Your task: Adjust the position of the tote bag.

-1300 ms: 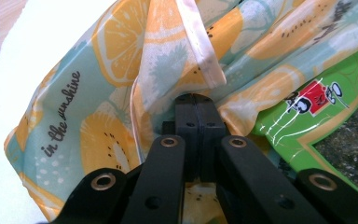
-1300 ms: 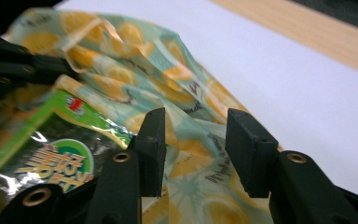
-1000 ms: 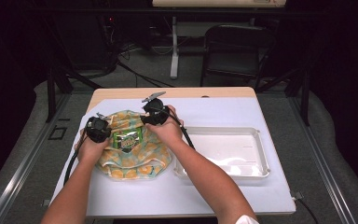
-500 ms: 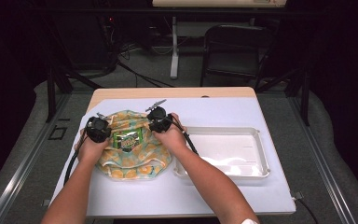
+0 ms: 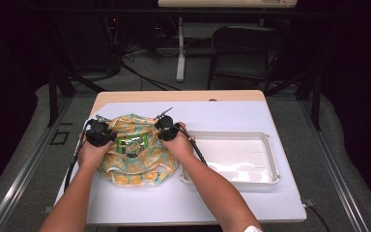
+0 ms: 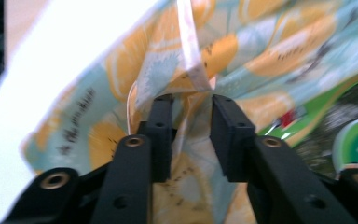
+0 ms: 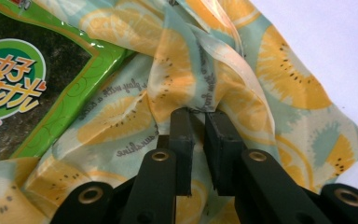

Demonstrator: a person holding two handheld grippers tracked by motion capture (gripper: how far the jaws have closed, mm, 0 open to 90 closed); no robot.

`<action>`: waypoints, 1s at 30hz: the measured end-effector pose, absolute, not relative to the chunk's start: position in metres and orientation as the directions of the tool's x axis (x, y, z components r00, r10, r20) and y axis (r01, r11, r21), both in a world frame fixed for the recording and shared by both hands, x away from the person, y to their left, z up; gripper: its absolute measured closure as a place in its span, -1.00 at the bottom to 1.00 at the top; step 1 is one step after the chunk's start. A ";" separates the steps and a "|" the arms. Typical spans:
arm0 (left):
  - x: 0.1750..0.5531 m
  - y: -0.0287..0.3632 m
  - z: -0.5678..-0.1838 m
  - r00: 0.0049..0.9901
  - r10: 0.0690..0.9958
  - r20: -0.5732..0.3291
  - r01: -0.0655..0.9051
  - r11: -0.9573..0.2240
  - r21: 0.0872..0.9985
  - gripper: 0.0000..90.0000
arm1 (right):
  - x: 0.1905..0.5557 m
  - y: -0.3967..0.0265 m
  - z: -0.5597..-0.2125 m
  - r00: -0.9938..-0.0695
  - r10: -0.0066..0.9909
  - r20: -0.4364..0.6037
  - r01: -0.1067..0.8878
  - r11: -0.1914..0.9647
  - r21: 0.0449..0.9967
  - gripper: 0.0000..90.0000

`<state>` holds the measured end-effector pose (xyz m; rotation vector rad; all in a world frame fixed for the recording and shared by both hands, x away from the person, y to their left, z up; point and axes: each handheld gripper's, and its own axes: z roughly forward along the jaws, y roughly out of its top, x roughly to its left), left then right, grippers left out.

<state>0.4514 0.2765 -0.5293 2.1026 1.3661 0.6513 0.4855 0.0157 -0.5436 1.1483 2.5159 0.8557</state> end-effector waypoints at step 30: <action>0.361 0.261 -0.491 0.490 0.871 0.028 0.555 -0.337 0.760 0.79 | 0.438 0.006 -0.476 -0.735 0.677 0.027 0.451 0.460 0.765 0.47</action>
